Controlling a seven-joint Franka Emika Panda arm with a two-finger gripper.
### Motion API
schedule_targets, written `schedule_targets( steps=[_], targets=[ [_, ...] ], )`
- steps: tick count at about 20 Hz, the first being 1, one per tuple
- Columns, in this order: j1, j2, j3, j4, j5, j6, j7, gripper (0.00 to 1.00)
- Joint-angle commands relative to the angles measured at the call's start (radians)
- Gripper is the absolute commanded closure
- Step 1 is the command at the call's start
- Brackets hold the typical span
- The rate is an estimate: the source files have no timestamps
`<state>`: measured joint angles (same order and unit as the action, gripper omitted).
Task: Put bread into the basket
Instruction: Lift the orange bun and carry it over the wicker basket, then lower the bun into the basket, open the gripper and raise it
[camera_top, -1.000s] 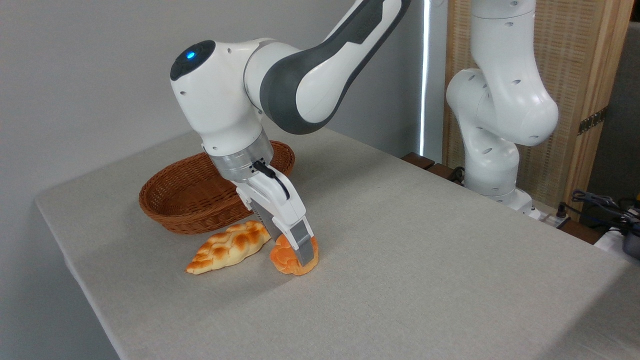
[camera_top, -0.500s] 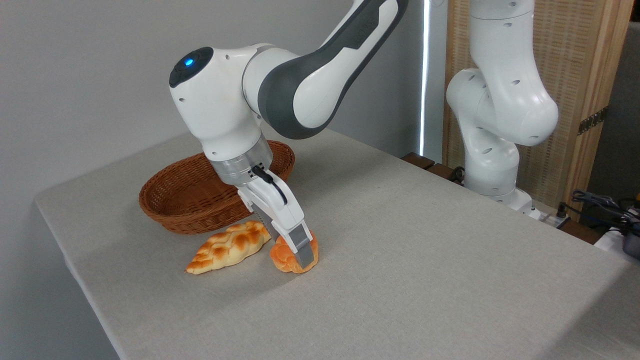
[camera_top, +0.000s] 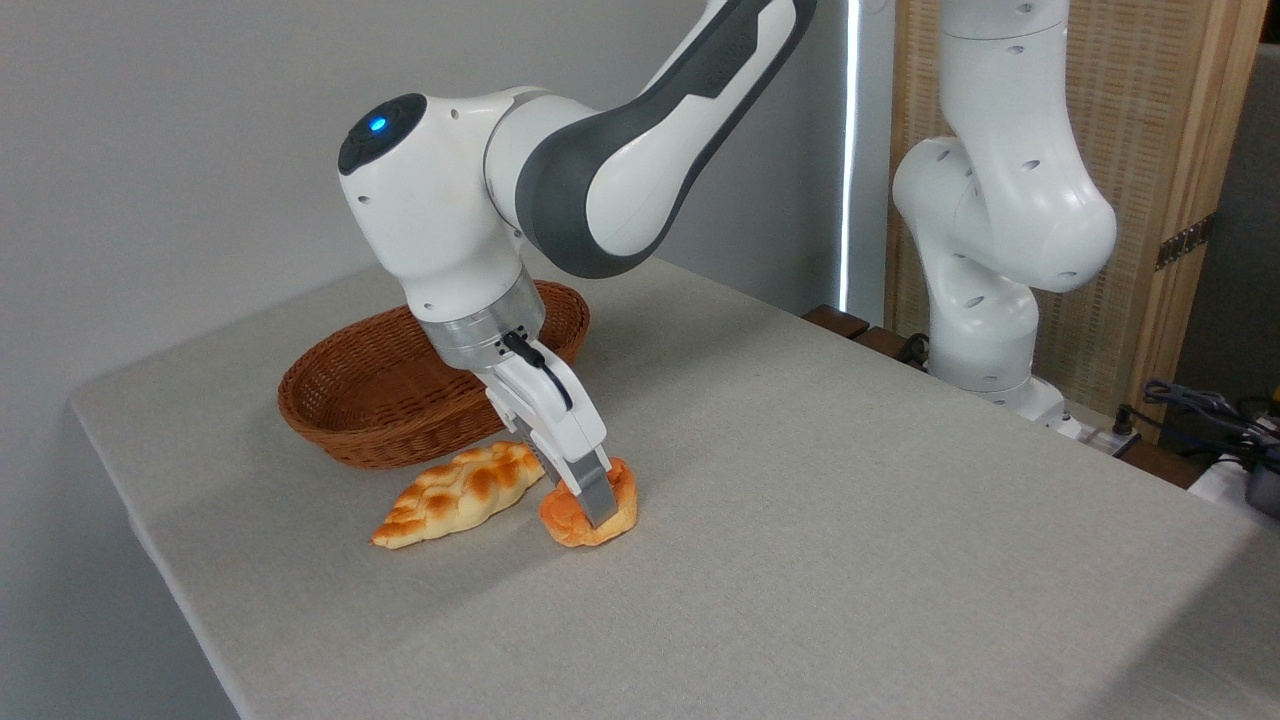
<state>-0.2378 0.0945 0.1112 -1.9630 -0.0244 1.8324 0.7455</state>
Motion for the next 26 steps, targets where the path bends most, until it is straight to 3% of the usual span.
schedule_targets(
  steps=[1, 7, 13, 14, 16, 18, 20, 26],
  targets=[
    [-0.003, -0.01, 0.002, 0.004, 0.006, 0.011, 0.018, 0.61],
    [-0.006, -0.062, -0.028, 0.091, -0.06, -0.002, 0.009, 0.61],
    [-0.006, -0.058, -0.128, 0.153, -0.208, 0.018, 0.006, 0.58],
    [-0.006, -0.058, -0.142, 0.159, -0.23, 0.018, 0.006, 0.5],
    [-0.006, -0.056, -0.172, 0.159, -0.268, 0.018, 0.003, 0.47],
    [-0.008, -0.052, -0.214, 0.159, -0.282, 0.021, -0.012, 0.19],
    [-0.008, -0.038, -0.243, 0.159, -0.276, 0.053, -0.05, 0.0],
    [-0.008, -0.016, -0.266, 0.159, -0.275, 0.061, -0.055, 0.0]
  ],
)
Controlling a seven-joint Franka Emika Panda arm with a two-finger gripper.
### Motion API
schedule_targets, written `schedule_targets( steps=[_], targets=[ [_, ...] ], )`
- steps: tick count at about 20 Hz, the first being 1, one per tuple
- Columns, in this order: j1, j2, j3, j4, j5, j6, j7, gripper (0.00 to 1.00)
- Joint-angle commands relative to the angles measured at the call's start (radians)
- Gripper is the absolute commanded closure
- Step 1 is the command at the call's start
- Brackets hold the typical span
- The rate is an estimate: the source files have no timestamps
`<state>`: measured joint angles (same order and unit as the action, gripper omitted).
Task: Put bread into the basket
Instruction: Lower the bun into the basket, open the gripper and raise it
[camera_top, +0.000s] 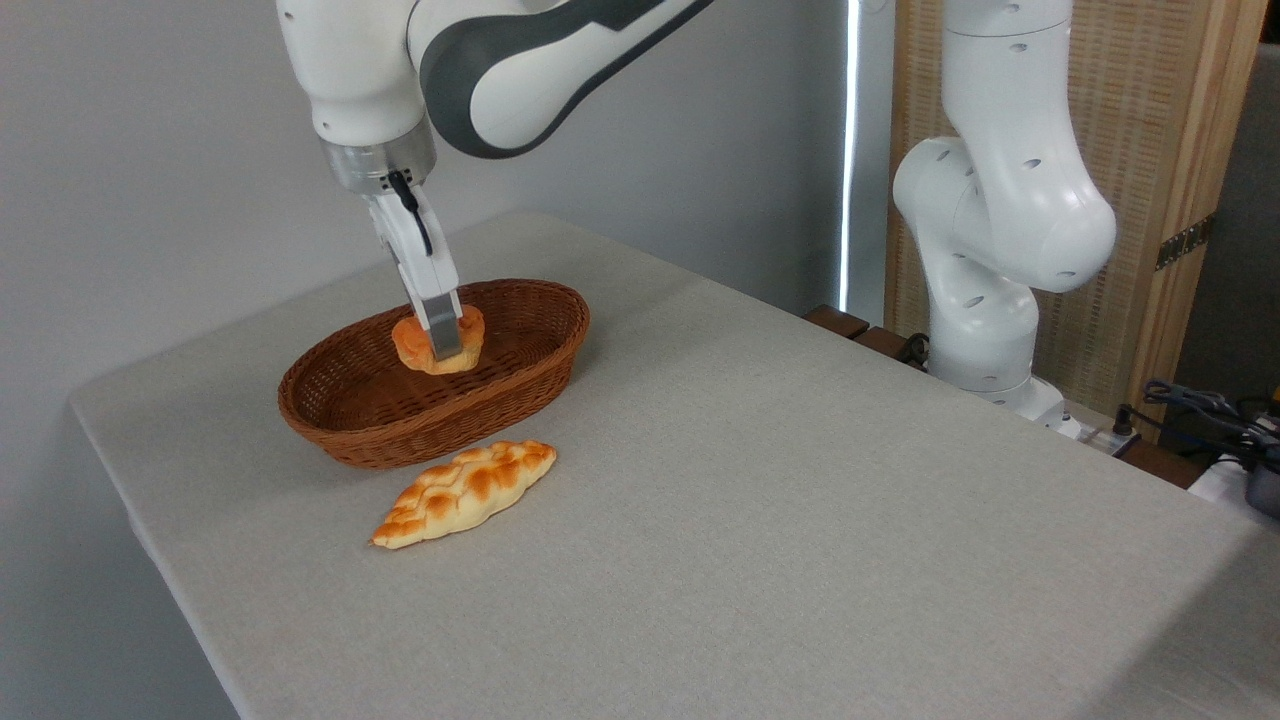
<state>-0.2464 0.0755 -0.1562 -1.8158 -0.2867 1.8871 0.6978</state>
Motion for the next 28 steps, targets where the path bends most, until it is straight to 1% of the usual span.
schedule_targets(
  steps=[1, 9, 12, 16, 18, 19, 20, 21, 23, 25, 26, 28],
  targets=[
    [0.001, 0.003, 0.001, 0.012, -0.011, 0.006, -0.008, 0.0],
    [0.002, 0.003, 0.003, 0.012, -0.009, 0.006, -0.008, 0.0],
    [0.002, 0.003, 0.003, 0.012, 0.009, 0.007, -0.009, 0.0],
    [0.002, 0.001, 0.009, 0.012, 0.009, 0.006, -0.009, 0.0],
    [0.007, -0.008, 0.018, 0.013, 0.011, 0.006, -0.011, 0.0],
    [0.016, -0.016, 0.021, 0.013, 0.012, 0.006, -0.011, 0.0],
    [0.021, -0.035, 0.038, 0.013, 0.024, 0.006, -0.008, 0.0],
    [0.021, -0.049, 0.068, 0.013, 0.055, 0.004, -0.009, 0.0],
    [0.022, -0.06, 0.089, 0.013, 0.112, 0.003, -0.009, 0.0],
    [0.022, -0.065, 0.133, 0.013, 0.179, 0.004, -0.011, 0.0],
    [0.022, -0.066, 0.147, 0.013, 0.191, 0.004, -0.011, 0.0],
    [0.022, -0.082, 0.194, 0.013, 0.193, 0.004, -0.011, 0.0]
  ],
)
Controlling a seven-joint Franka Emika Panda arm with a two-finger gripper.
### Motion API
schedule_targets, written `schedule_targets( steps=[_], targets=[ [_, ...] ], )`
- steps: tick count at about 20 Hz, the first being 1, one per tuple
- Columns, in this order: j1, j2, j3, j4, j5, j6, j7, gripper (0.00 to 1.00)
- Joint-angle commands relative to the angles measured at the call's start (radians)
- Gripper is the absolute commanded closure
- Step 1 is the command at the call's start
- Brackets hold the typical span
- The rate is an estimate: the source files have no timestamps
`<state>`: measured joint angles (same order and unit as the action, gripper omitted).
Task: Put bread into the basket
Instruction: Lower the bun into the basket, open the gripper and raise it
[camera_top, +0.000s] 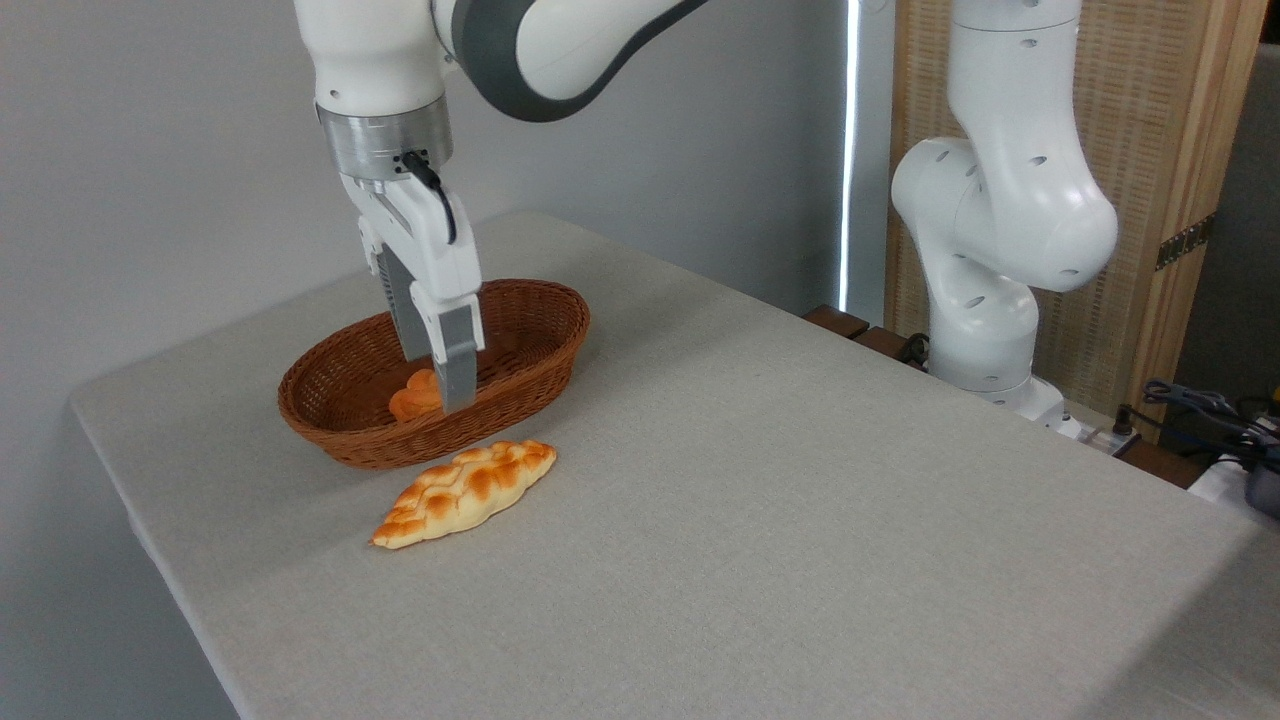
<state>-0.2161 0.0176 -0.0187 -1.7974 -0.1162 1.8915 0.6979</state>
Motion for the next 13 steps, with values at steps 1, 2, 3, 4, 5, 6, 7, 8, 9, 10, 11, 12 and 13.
schedule_targets(
  steps=[1, 2, 3, 4, 5, 6, 7, 8, 9, 10, 11, 12, 13],
  targets=[
    [-0.008, -0.028, 0.08, -0.005, 0.023, 0.0, -0.011, 0.0],
    [-0.008, -0.037, 0.094, -0.005, 0.024, -0.002, -0.011, 0.0],
    [-0.008, -0.041, 0.103, -0.005, 0.026, -0.005, -0.008, 0.0],
    [-0.006, -0.041, 0.106, -0.005, 0.032, -0.005, -0.009, 0.0],
    [-0.006, -0.041, 0.118, -0.005, 0.053, -0.005, -0.012, 0.0],
    [-0.006, -0.044, 0.125, -0.005, 0.081, -0.006, -0.027, 0.0],
    [-0.006, -0.044, 0.125, -0.005, 0.104, -0.005, -0.047, 0.0],
    [-0.008, -0.044, 0.122, -0.005, 0.122, -0.005, -0.063, 0.0],
    [-0.008, -0.044, 0.12, -0.005, 0.144, -0.005, -0.067, 0.0],
    [-0.008, -0.045, 0.123, -0.005, 0.151, -0.008, -0.067, 0.0],
    [-0.008, -0.045, 0.125, -0.005, 0.151, -0.009, -0.067, 0.0],
    [-0.008, -0.045, 0.125, -0.005, 0.151, -0.009, -0.066, 0.0],
    [-0.008, -0.045, 0.125, -0.005, 0.151, -0.009, -0.066, 0.0]
  ],
)
